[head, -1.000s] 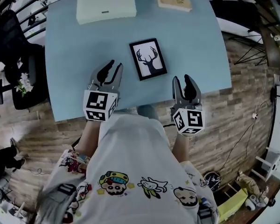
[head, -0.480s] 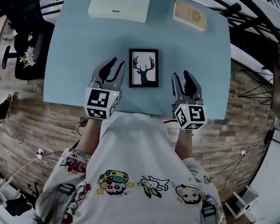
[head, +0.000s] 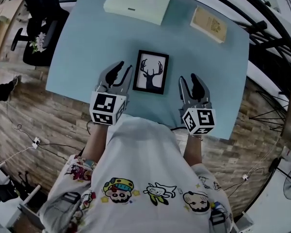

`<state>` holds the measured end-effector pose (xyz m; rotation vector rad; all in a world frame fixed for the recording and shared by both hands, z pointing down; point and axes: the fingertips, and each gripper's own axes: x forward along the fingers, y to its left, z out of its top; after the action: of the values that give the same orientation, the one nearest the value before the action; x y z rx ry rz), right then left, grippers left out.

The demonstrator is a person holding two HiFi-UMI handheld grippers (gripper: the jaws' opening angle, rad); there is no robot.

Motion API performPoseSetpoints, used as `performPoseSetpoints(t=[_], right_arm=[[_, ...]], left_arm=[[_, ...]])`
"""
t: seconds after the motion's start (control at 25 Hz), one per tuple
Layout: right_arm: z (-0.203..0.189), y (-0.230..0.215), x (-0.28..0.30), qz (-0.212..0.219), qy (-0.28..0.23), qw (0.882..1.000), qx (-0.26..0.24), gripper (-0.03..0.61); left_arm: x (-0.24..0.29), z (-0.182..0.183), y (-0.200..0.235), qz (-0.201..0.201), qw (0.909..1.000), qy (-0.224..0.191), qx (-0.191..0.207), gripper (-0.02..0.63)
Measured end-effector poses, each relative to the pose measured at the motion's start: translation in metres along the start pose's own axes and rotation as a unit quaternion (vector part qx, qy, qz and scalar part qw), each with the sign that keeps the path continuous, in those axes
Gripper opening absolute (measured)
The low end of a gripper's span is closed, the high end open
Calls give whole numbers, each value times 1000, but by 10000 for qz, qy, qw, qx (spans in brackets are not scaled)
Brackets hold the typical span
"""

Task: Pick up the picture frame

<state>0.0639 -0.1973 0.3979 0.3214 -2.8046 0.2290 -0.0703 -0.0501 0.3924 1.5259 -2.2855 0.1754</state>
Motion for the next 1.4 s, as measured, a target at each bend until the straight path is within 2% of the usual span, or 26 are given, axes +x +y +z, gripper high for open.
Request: performPoseSetpoints(t=[0.2,0.44,0.92,1.4], right_arm=[[-2,3,11,143,73,9998,69,172],[-2,9,27,117,131,9998,132,170],[-14,9,39,136,352,9988,306,170],[-47,9,57,131,668,9962,546,170]], left_arm=[[1,3,9,104,9999,-7,-31,106],[7,1,20,66,9999,84,-93,106],[36,-13,11,-295,9987,387,-127,106],[59,-50,10,-529,9946,864,-244,106]])
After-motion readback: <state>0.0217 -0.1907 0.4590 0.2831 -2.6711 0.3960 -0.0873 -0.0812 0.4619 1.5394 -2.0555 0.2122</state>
